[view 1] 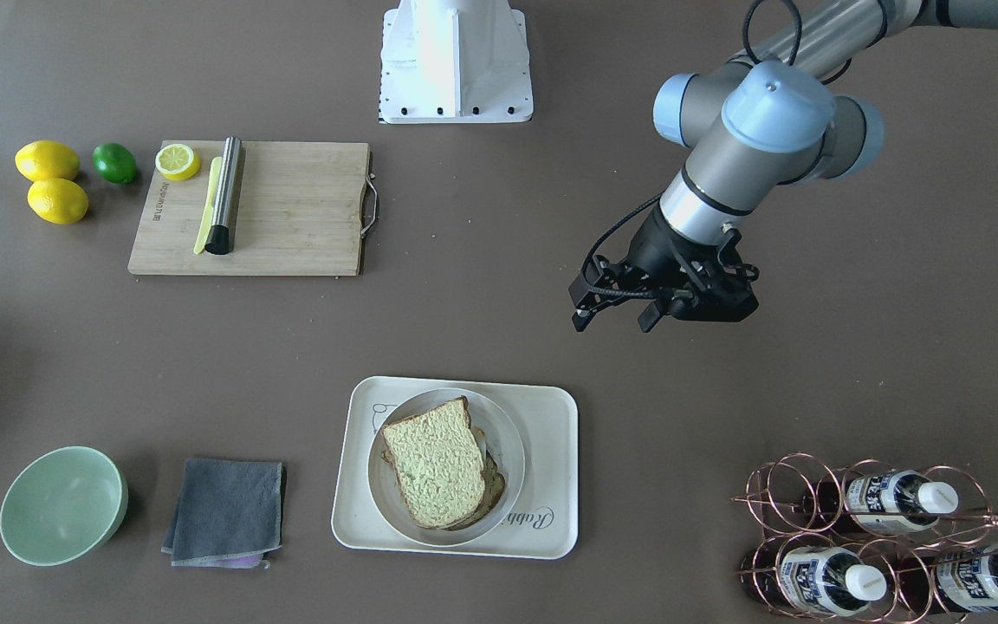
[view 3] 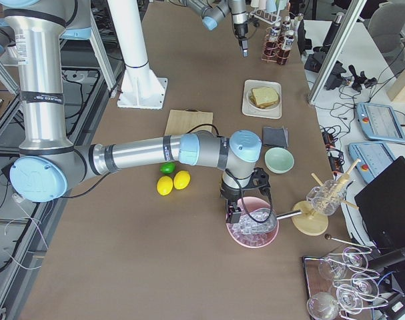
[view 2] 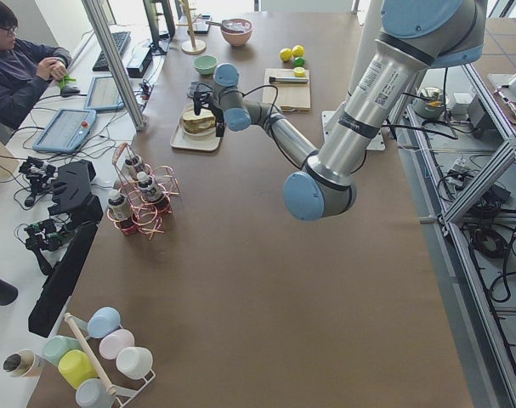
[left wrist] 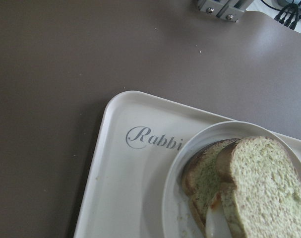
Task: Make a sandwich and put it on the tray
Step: 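Open the left gripper and pull the left arm back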
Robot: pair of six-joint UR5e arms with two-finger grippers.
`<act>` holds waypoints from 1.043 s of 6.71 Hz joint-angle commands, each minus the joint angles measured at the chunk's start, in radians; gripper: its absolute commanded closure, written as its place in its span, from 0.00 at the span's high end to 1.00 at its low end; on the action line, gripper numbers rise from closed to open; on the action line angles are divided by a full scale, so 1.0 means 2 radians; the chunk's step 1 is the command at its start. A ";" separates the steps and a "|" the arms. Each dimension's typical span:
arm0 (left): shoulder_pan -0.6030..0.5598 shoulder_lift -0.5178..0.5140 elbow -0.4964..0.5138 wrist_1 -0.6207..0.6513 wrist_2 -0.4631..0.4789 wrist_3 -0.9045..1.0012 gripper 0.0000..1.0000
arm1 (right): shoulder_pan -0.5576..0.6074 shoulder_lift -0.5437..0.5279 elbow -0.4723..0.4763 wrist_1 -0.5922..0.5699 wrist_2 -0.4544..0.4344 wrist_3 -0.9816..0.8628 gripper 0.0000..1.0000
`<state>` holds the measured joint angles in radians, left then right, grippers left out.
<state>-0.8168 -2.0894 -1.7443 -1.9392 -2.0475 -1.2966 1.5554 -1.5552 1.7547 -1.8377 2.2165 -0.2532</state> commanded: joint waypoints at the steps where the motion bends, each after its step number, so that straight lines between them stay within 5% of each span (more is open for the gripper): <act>1: -0.013 0.080 -0.142 0.086 -0.004 0.012 0.97 | 0.000 -0.001 -0.001 0.000 0.000 0.000 1.00; 2: -0.046 0.150 -0.175 0.086 -0.008 0.098 0.97 | 0.000 -0.004 -0.001 0.000 0.000 0.001 1.00; 4: -0.174 0.283 -0.197 0.085 -0.103 0.304 0.97 | 0.000 -0.010 -0.002 0.000 -0.001 0.001 1.00; 5: -0.235 0.351 -0.181 0.085 -0.105 0.461 0.97 | 0.000 -0.015 -0.002 0.000 -0.001 0.001 1.00; 7: -0.359 0.359 -0.073 0.090 -0.156 0.653 0.97 | 0.001 -0.030 -0.007 0.000 -0.001 0.002 1.00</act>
<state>-1.4156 -1.3883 -1.9999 -1.7641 -2.2947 -0.1883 1.5558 -1.5996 1.7464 -1.8377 2.2151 -0.2505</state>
